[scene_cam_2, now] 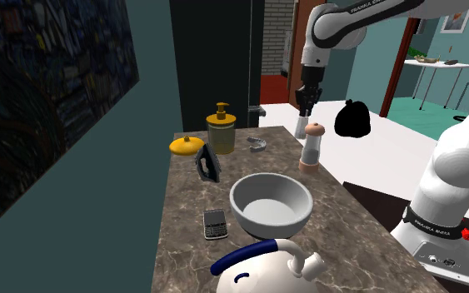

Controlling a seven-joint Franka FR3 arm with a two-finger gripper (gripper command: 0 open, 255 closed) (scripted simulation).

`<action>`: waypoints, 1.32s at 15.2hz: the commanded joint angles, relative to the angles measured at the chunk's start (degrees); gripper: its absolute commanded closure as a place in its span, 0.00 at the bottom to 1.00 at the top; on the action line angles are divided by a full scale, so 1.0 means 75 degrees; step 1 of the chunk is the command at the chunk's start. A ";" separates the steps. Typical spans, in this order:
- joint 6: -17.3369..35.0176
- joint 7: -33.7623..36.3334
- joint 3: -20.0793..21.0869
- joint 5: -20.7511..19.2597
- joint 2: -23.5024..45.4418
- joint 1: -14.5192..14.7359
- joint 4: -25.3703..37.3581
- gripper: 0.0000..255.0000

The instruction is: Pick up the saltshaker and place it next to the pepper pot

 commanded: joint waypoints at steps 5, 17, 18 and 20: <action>0.0642 -0.0058 -0.0008 0.0033 0.0164 0.0009 -0.0476 1.00; 0.1952 -0.0226 -0.0043 0.0143 0.0693 0.0036 -0.1266 1.00; 0.2063 -0.0243 -0.0046 0.0156 0.0750 0.0040 -0.1321 1.00; 0.2221 -0.0267 -0.0051 0.0176 0.0833 0.0045 -0.1398 1.00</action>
